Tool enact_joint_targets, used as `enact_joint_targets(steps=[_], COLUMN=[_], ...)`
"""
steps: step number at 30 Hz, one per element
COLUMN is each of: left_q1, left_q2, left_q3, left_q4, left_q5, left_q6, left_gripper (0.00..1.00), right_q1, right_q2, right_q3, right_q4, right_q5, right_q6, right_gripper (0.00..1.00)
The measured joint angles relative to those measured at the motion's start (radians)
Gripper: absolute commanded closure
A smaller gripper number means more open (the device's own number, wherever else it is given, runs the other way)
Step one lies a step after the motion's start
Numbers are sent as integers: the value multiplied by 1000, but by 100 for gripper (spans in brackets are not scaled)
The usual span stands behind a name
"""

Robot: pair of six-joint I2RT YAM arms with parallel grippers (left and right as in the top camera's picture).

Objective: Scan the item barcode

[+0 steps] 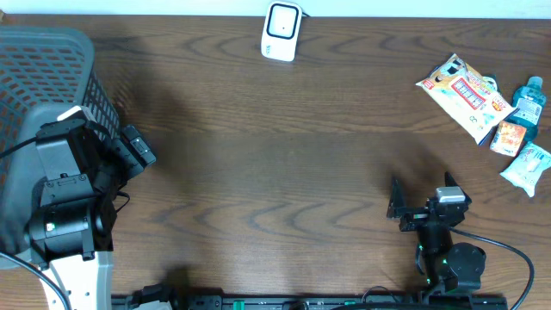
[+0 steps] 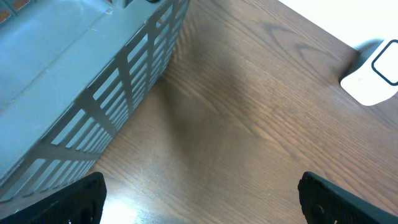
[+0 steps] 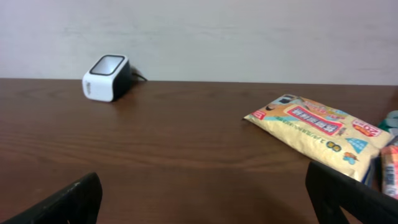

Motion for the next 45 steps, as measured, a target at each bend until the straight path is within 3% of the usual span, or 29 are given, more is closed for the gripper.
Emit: enact_joint_targets(steps=[45], left_q1=[0], left_q2=[0], left_q3=[0], left_q4=[0], left_q5=[0], left_q6=[0], left_gripper=[2], right_q1=[32], right_q2=[0], right_q3=[0], right_q4=[-3], right_q5=[29], right_q6=[19], right_gripper=[1])
